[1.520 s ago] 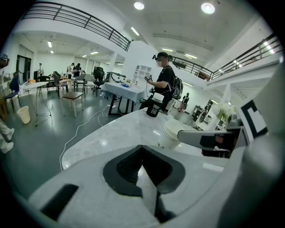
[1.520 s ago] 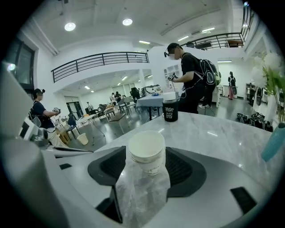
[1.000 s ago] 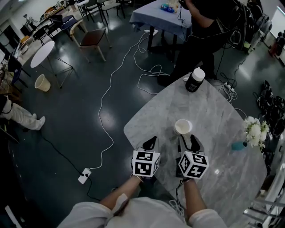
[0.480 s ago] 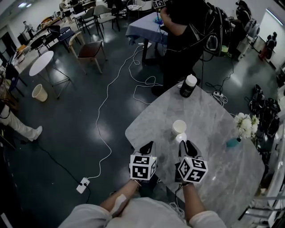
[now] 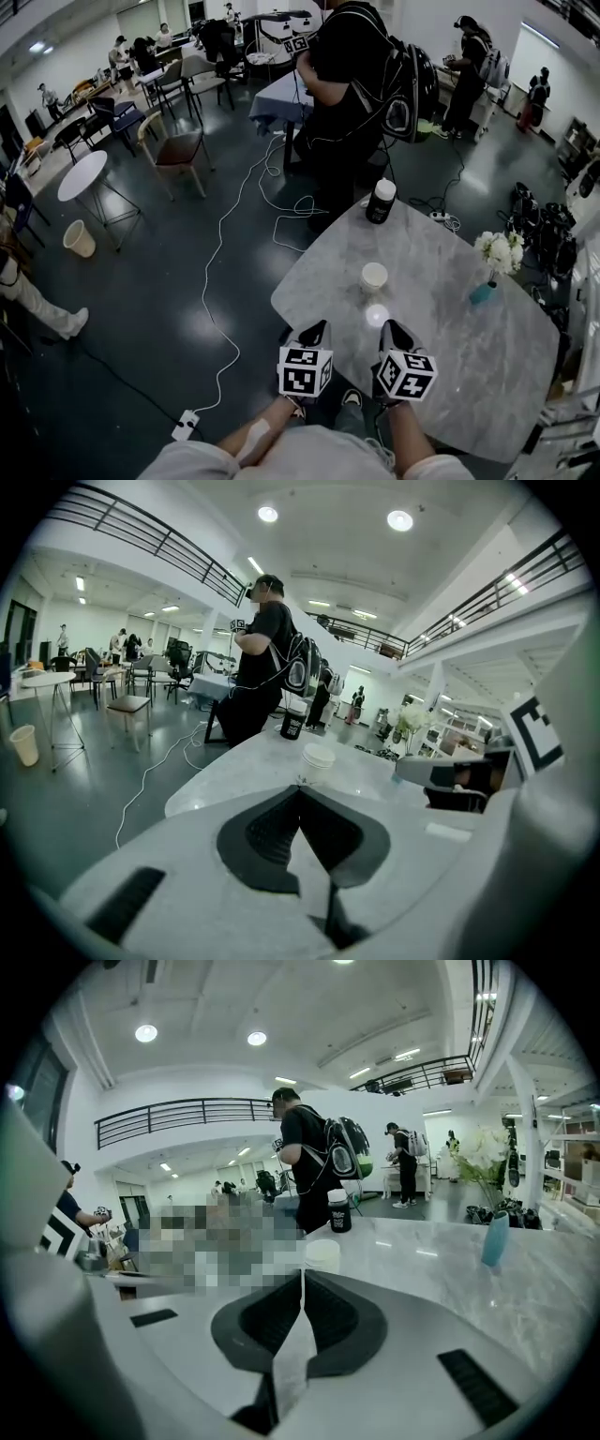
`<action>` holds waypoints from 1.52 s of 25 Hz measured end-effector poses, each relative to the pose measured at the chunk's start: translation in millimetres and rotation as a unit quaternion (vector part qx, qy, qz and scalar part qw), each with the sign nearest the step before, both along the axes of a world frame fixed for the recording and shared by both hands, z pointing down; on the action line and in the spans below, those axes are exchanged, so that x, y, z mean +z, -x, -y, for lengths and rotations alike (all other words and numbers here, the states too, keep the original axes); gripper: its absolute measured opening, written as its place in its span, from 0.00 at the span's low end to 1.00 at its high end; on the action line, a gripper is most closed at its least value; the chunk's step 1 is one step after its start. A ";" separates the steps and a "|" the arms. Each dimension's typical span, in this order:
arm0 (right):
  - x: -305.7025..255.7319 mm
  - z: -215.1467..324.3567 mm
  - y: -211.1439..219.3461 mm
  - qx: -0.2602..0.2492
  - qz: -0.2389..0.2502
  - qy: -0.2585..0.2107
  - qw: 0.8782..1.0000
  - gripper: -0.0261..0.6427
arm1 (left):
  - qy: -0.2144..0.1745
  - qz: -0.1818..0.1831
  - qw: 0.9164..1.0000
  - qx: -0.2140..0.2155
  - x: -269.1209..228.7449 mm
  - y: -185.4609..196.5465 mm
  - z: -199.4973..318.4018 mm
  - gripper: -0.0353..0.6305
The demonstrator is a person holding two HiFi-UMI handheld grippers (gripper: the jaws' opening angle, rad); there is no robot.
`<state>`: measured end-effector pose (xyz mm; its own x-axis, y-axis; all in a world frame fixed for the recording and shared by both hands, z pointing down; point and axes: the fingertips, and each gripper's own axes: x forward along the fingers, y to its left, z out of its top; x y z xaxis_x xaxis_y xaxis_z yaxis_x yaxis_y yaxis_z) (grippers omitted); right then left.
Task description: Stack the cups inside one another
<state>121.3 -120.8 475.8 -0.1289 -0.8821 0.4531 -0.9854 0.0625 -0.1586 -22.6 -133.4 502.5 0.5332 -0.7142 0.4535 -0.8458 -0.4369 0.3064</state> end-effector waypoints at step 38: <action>-16.3 -189.9 -94.9 0.138 0.026 -0.024 0.990 0.06 | -0.002 0.010 0.997 0.073 -8.3 -56.2 -134.2 0.05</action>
<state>216.2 69.1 459.5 0.0981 -0.9074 0.4087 -0.9567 -0.1990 -0.2123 33.7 0.9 494.2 0.6226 -0.6312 0.4625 -0.7789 -0.5565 0.2891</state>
